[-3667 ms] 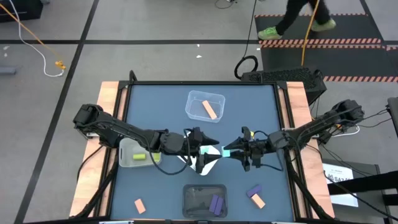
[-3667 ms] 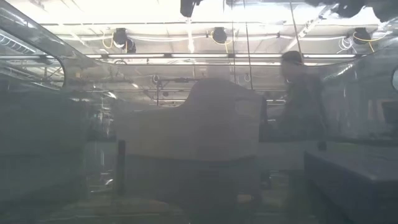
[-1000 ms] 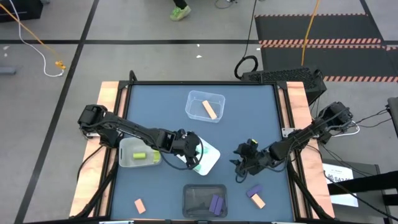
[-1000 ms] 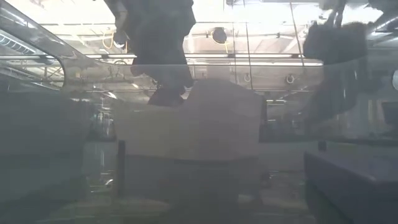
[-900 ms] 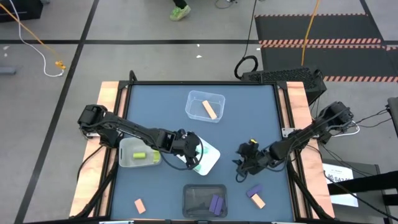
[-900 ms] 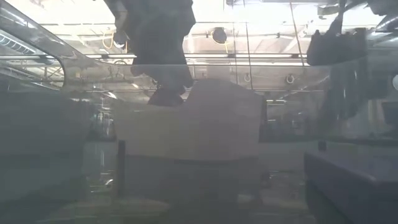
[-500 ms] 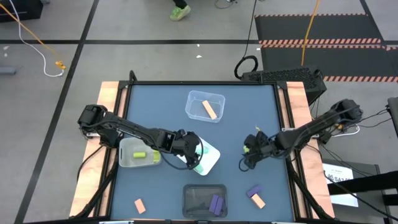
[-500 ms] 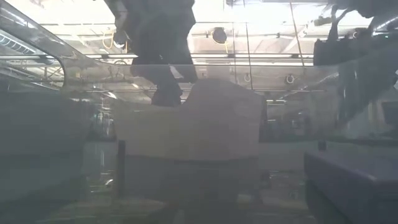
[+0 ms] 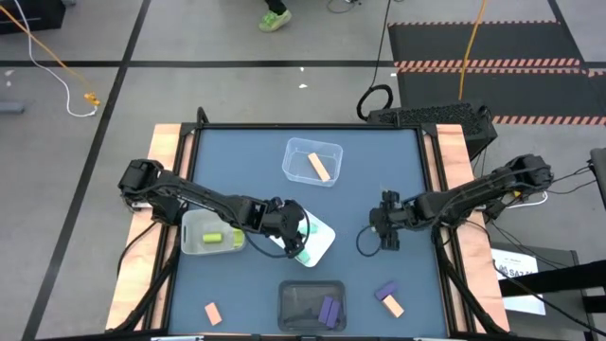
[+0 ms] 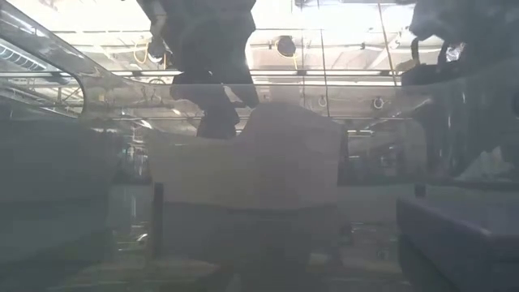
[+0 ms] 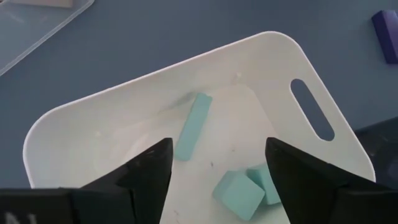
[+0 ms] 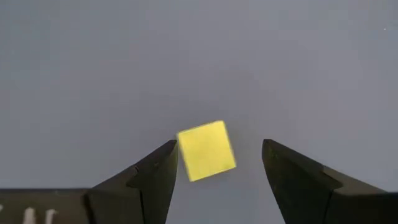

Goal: Sort & place blocks by color
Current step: Put the green block into the gray bin

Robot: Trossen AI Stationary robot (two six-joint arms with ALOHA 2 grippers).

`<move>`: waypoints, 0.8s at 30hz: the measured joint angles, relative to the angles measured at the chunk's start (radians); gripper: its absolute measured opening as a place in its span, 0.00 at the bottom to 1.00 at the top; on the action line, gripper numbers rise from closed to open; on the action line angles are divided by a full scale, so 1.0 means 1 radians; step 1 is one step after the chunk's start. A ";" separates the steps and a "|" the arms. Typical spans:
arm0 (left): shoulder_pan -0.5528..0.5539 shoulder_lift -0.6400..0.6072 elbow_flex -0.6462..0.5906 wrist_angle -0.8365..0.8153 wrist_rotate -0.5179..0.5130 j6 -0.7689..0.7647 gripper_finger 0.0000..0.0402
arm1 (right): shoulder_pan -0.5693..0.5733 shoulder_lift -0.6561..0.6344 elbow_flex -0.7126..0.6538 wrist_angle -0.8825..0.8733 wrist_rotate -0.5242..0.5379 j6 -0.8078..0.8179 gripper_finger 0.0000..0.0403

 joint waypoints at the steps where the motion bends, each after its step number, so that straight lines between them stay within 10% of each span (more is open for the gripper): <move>1: 0.000 0.000 0.000 0.000 0.000 0.000 0.63 | -0.011 0.007 0.000 0.002 -0.001 -0.008 0.56; 17: -0.002 0.000 0.000 0.001 0.000 -0.003 0.62 | -0.087 0.150 0.002 0.052 -0.108 -0.026 0.54; 24: -0.009 0.000 0.000 0.039 0.000 0.018 0.62 | -0.091 0.168 0.004 0.056 -0.113 -0.025 0.35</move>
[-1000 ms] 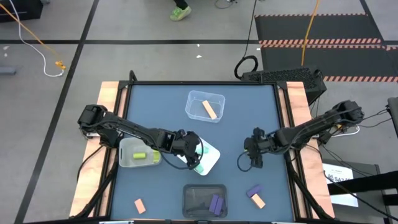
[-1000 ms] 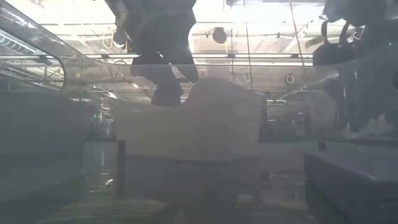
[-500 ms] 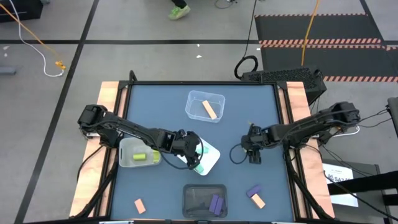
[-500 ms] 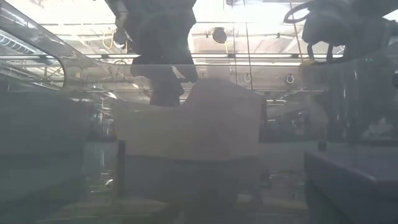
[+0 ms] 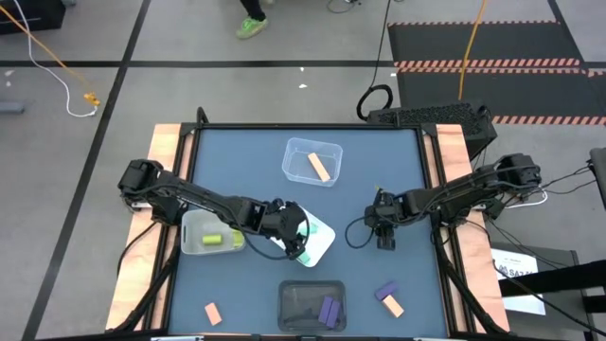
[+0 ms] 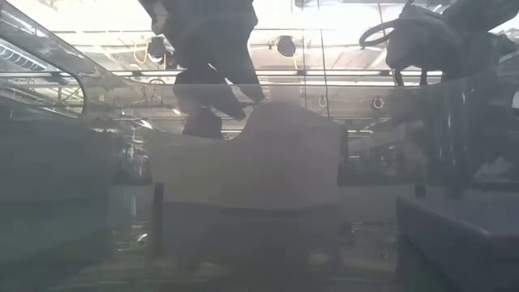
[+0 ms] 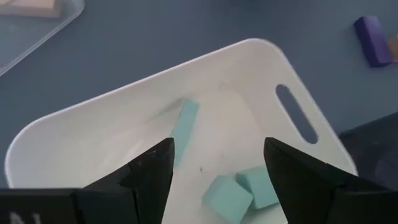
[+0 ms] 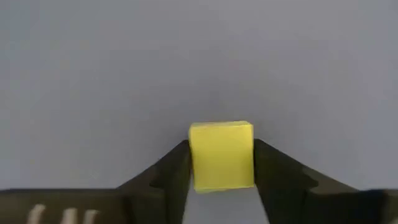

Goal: Sort & place blocks by color
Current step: Put the green block into the gray bin

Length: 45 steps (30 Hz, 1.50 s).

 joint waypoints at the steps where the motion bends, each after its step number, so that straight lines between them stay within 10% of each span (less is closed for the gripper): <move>1: 0.000 0.000 0.000 0.009 0.000 0.002 0.62 | 0.000 -0.002 0.000 0.000 0.001 0.008 0.31; 20: 0.002 0.000 0.000 0.030 0.000 0.131 0.45 | -0.001 -0.189 -0.006 0.312 0.214 0.023 0.28; 33: 0.006 0.000 0.000 0.298 -0.010 0.305 0.40 | 0.003 -0.264 -0.004 0.982 0.245 -0.496 0.28; 45: 0.014 0.000 0.000 0.541 -0.008 0.195 0.40 | 0.014 -0.263 -0.004 1.041 0.246 -0.801 0.28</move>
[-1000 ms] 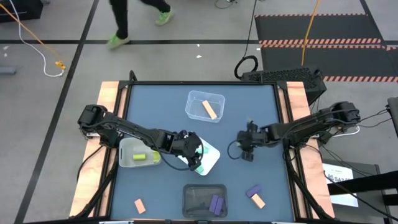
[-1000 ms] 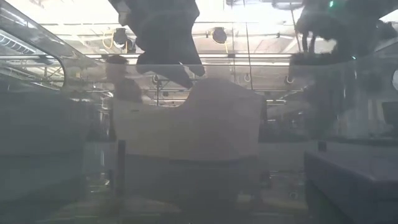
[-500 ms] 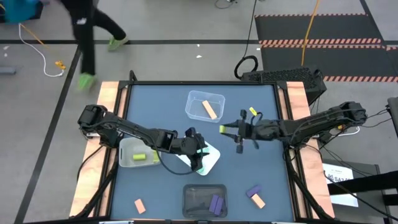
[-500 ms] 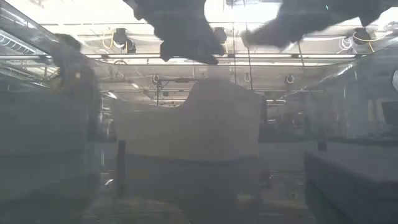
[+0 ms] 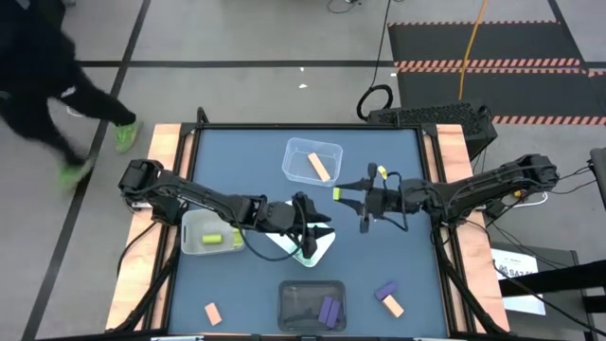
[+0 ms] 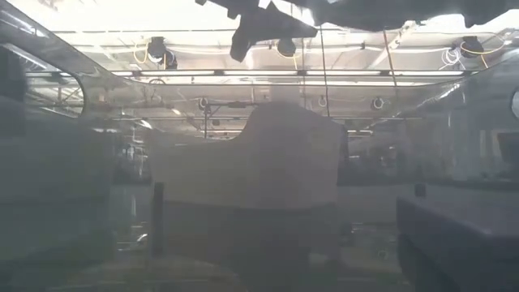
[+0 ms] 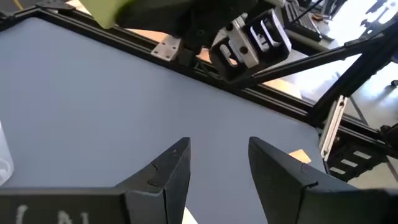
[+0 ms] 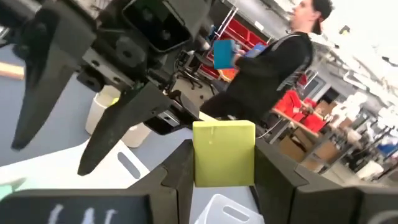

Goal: Sort & place blocks by color
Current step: Put the green block into the gray bin

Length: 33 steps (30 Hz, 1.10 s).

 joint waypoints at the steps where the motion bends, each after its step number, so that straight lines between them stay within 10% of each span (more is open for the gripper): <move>1: 0.000 0.000 0.000 0.000 0.000 -0.001 0.40 | 0.007 0.000 0.000 0.000 -0.001 -0.022 0.28; 22: 0.069 0.000 0.000 0.019 0.000 -0.139 0.75 | 0.158 0.000 0.000 -0.195 0.244 0.018 0.28; 33: 0.127 0.040 0.000 0.074 0.000 -0.227 0.70 | 0.148 0.102 0.000 -0.189 0.318 0.032 0.28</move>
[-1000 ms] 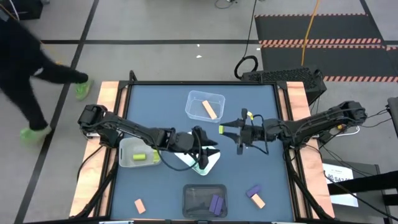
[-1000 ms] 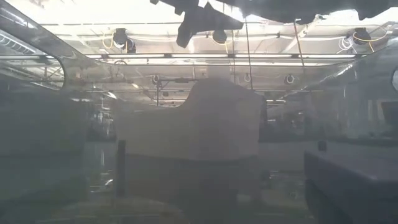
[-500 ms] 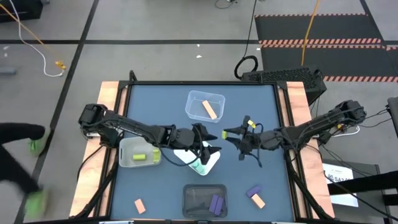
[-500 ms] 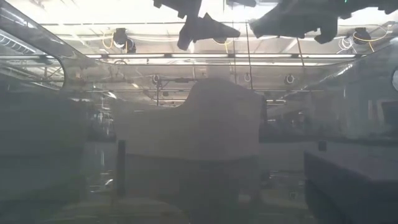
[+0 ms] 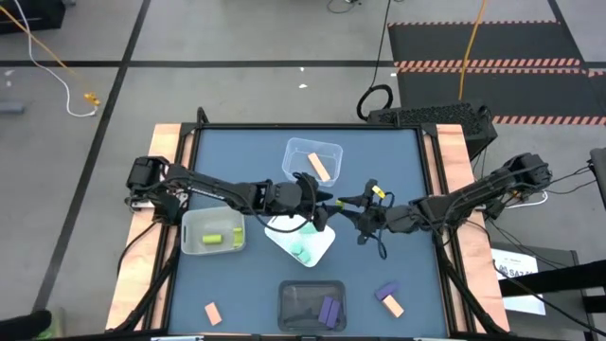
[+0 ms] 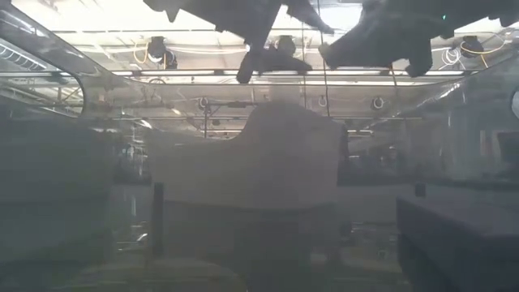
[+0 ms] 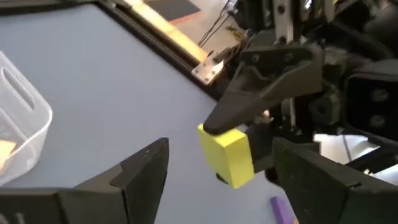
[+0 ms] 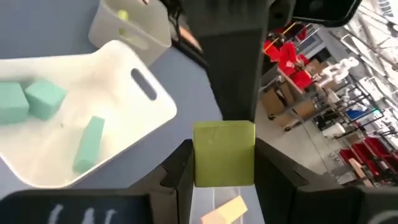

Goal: Sort & place blocks by color
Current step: Put the green block into the gray bin

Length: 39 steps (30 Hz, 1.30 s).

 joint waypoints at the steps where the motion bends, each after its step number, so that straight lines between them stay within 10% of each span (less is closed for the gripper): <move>1: 0.000 0.005 0.000 0.003 0.000 0.000 0.69 | -0.005 0.012 0.000 0.021 0.000 0.000 0.28; 12: 0.008 0.028 0.000 0.016 0.010 -0.024 0.53 | -0.023 0.070 0.000 0.138 -0.006 -0.030 0.28; 21: 0.017 0.028 0.000 0.008 0.012 -0.009 0.14 | -0.023 0.070 0.000 0.144 -0.007 0.000 0.41; 39: 0.051 -0.013 0.000 -0.069 0.028 0.066 0.14 | 0.018 -0.011 0.000 -0.085 0.104 0.257 0.44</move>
